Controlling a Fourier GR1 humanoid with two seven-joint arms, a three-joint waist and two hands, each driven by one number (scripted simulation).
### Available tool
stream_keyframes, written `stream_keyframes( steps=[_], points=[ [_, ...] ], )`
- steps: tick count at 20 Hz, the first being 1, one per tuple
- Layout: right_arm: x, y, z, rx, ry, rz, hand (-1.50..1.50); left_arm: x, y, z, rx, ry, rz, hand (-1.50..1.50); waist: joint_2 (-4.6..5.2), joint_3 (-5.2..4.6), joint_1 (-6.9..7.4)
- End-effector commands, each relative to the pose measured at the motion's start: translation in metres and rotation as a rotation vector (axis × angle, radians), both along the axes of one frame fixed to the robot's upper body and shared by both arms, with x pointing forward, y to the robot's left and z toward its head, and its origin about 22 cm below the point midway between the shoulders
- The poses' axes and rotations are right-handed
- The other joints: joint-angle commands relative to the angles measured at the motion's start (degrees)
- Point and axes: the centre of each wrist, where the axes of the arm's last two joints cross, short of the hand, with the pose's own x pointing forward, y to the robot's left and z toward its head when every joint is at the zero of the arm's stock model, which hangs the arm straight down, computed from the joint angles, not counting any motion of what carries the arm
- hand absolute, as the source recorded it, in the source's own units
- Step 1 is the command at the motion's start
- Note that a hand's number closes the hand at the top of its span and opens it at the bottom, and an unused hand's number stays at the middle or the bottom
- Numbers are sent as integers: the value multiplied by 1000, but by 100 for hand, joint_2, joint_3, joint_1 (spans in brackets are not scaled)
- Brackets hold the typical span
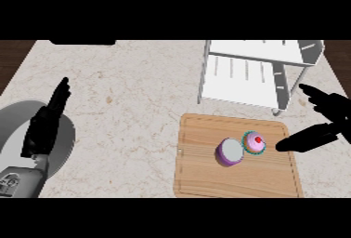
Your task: Pick the cupcake from the cutting board and place it in the tiered basket
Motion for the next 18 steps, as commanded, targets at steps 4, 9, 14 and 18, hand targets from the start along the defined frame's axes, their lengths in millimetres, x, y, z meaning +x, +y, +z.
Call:
stream_keyframes(
  steps=[4,9,14,18],
  points=[
    [11,14,-25,-72,150,-14,-150,9,-3,3,-7,-7,8,0,-1,2,-54],
    [-2,22,-26,-78,168,20,-150,-4,3,4,-10,1,9,0,-16,3,-62],
    [-18,36,-43,-138,145,27,-150,-9,2,-16,15,-4,3,0,-14,1,-85],
    [-17,33,-19,-215,148,37,-150,-4,-1,-25,1,2,9,0,-16,-1,-109]
  ],
)
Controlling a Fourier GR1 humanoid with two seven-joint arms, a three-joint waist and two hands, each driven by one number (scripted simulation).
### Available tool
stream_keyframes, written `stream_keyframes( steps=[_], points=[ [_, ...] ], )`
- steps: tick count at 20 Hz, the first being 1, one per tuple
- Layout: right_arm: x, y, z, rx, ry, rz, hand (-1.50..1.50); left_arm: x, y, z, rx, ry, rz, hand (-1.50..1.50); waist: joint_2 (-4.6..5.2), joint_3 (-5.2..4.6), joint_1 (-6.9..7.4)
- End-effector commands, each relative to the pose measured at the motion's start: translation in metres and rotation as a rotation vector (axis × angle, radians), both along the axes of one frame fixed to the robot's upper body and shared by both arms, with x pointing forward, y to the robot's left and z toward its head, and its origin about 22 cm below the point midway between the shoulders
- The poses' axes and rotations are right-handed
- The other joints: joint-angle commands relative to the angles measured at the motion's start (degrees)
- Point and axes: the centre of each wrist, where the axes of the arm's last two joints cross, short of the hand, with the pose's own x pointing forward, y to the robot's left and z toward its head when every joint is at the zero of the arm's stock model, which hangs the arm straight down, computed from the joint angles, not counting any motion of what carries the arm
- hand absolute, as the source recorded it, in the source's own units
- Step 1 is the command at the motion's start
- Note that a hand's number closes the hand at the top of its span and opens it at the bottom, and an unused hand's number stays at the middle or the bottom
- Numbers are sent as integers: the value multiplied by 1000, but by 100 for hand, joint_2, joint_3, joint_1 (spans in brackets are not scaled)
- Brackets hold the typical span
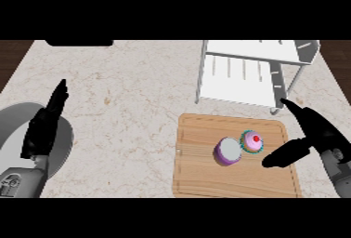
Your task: Pick the cupcake from the cutting board and place it in the tiered basket
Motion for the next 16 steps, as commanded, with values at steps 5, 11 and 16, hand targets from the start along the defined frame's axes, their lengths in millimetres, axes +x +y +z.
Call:
stream_keyframes(
  steps=[5,11,16],
  points=[
    [-13,43,-1,-91,42,-44,-150,-2,1,11,-1,7,-6,0,-9,-2,29],
    [7,25,-8,-92,84,-42,-150,8,-8,4,-8,-2,-12,0,2,-1,-1],
    [9,31,-15,-81,122,-62,-150,0,-13,3,0,-7,-25,0,-2,-1,6]
  ],
)
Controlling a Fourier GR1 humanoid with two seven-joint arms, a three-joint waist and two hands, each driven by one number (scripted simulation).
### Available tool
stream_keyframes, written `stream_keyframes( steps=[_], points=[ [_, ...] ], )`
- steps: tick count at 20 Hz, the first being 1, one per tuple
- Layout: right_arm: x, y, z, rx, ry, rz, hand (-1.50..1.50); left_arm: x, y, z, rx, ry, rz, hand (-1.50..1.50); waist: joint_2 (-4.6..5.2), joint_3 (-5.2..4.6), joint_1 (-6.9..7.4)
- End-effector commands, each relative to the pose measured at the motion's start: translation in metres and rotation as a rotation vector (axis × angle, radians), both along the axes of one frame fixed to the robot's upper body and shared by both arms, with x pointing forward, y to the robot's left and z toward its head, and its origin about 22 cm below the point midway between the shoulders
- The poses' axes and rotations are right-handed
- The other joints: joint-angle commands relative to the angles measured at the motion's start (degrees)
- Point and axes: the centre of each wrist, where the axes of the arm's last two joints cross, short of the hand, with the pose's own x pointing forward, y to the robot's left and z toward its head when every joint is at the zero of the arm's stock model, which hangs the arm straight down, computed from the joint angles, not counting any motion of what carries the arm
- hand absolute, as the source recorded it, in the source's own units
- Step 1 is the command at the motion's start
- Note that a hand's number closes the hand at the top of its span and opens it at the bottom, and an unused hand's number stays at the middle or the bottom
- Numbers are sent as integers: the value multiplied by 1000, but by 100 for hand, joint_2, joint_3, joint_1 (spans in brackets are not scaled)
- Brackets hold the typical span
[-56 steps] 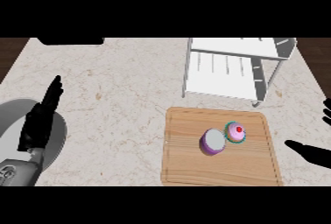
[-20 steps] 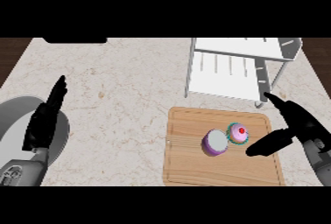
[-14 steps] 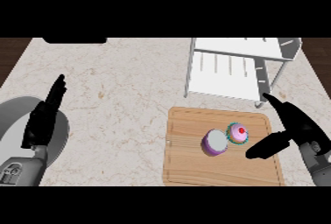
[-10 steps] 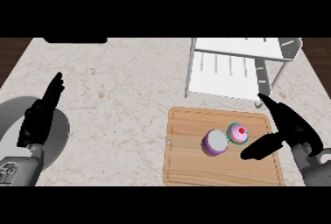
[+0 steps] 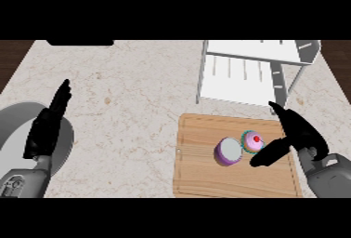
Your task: Pick the cupcake from the cutting board and place it in the tiered basket
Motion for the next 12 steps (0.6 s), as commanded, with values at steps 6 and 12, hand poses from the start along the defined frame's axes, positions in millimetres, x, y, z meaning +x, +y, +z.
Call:
stream_keyframes(
  steps=[6,12],
  points=[
    [-3,17,-32,-28,109,-67,-150,-3,9,-3,12,-5,-5,0,1,0,-3],
    [14,4,-46,-16,115,-54,-150,0,17,5,-18,2,11,0,6,1,5]
  ],
)
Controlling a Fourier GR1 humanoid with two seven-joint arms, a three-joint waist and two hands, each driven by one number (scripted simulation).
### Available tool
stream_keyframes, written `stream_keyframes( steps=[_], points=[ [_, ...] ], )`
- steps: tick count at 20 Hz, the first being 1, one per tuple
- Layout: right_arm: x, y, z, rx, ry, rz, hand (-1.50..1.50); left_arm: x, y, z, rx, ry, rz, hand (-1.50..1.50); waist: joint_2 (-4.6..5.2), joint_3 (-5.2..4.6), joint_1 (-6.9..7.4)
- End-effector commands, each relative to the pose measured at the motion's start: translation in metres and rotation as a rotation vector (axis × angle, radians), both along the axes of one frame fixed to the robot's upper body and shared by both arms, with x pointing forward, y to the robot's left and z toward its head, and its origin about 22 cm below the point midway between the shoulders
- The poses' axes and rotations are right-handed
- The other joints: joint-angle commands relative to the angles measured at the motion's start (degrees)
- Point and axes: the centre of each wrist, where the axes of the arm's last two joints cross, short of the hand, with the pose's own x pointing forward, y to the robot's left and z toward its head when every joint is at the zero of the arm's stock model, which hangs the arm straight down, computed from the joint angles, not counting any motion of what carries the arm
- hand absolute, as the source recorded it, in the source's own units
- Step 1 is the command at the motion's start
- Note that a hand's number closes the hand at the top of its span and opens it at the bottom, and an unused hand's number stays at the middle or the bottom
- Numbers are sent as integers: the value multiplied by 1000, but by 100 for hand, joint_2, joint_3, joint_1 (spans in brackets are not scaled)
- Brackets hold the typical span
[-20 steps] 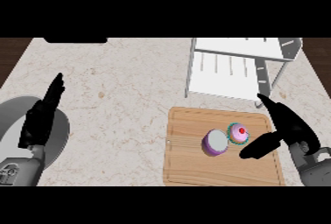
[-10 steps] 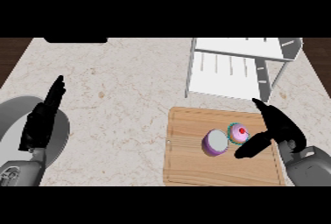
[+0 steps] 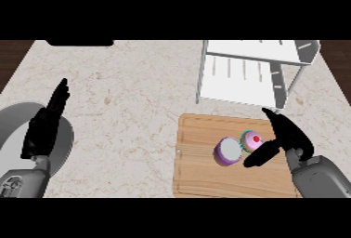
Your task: Pick the cupcake from the cutting board and place it in the tiered basket
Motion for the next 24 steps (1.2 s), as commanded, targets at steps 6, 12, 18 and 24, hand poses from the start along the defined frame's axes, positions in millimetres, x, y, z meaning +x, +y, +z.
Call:
stream_keyframes(
  steps=[6,12,18,24],
  points=[
    [14,14,-32,5,110,-17,-150,0,-8,10,12,-9,7,0,12,10,21],
    [14,28,-40,75,197,134,150,1,6,-14,-8,9,-7,0,24,7,11],
    [16,18,-51,-49,116,179,150,15,-7,-15,16,-5,0,0,19,9,-13],
    [8,24,-19,72,31,56,150,-2,14,16,12,-2,-5,0,2,9,-9]
  ],
)
